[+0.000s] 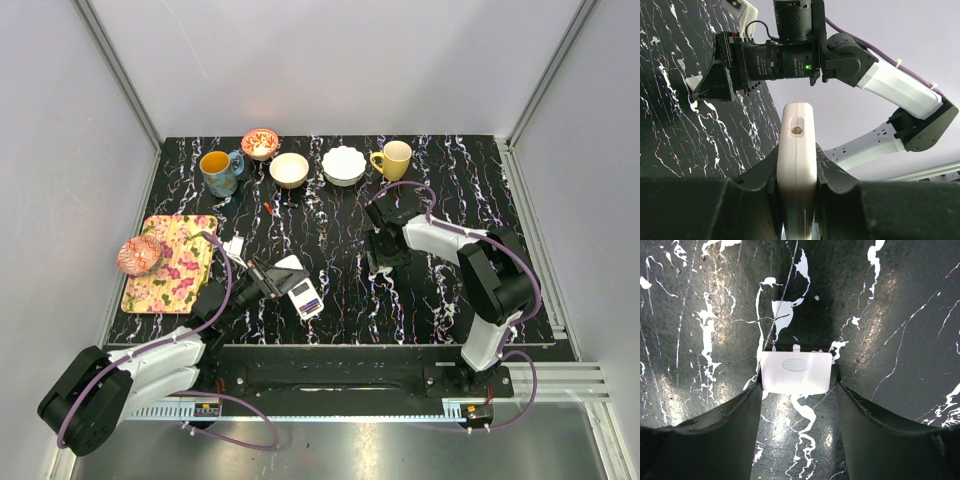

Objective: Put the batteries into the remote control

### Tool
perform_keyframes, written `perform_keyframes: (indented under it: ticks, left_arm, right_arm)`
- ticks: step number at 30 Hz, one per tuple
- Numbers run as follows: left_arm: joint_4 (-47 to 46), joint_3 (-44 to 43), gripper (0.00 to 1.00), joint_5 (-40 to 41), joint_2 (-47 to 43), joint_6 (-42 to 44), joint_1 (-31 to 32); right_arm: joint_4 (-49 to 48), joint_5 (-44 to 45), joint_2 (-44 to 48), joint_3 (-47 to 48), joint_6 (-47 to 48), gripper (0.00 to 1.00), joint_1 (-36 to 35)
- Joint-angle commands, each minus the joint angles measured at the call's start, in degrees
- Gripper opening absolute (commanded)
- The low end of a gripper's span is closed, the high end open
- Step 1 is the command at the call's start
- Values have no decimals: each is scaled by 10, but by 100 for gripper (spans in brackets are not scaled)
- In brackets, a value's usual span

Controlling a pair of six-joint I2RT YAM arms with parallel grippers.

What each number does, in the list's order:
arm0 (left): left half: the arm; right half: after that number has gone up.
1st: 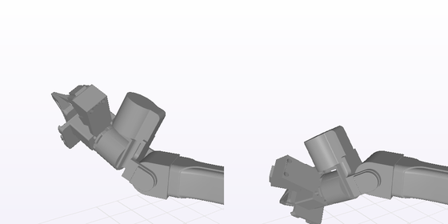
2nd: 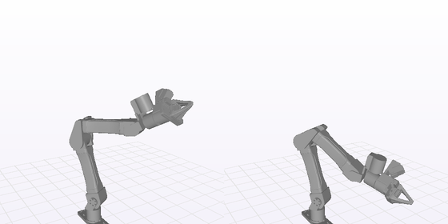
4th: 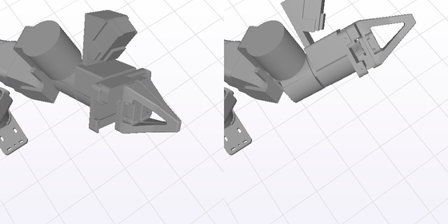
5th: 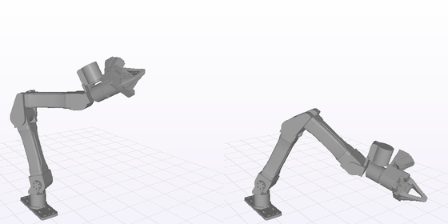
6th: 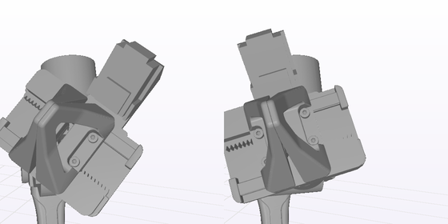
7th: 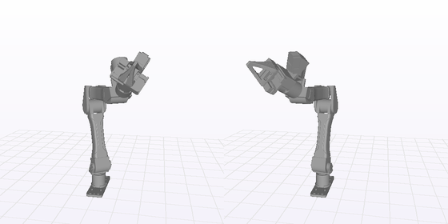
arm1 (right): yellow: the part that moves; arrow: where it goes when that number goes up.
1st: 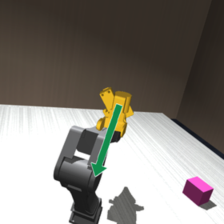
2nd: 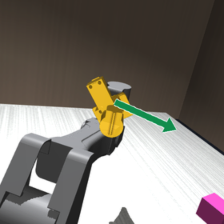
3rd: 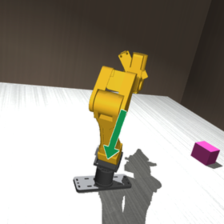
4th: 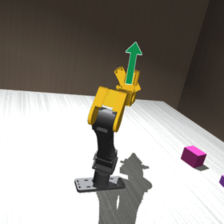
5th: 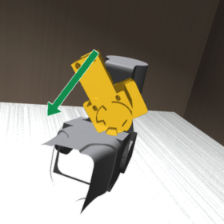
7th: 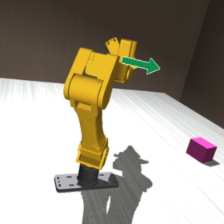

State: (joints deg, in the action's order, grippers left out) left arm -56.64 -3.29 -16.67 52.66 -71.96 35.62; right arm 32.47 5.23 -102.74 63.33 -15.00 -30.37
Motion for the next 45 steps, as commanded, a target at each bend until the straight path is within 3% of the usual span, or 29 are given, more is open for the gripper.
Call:
perform_keyframes:
  ticks: [1, 9, 12, 18, 28, 40, 45]
  left_arm:
    - [-54, -7, 0, 7, 1, 2, 2]
    - [-61, -4, 0, 5, 4, 0, 2]
    - [-63, -3, 0, 4, 3, -1, 2]
    - [-64, -1, 0, 5, 1, -3, 2]
    - [-70, 1, 0, 1, 1, -5, 2]
    - [-66, 7, 0, 3, -12, -6, 2]
    - [-66, 7, 0, 1, -6, -5, 2]
  right_arm:
    - [37, 14, -32, -7, -13, 64, 4]
    - [40, 23, -33, -6, -18, 50, 1]
    - [40, 30, -29, -7, -20, 49, -1]
    - [51, 49, -40, -3, -31, 68, -7]
    - [50, 53, -38, 12, -40, 70, -13]
    - [45, 28, -51, 7, -47, 52, -13]
    - [44, 29, -20, -6, -52, 36, -14]
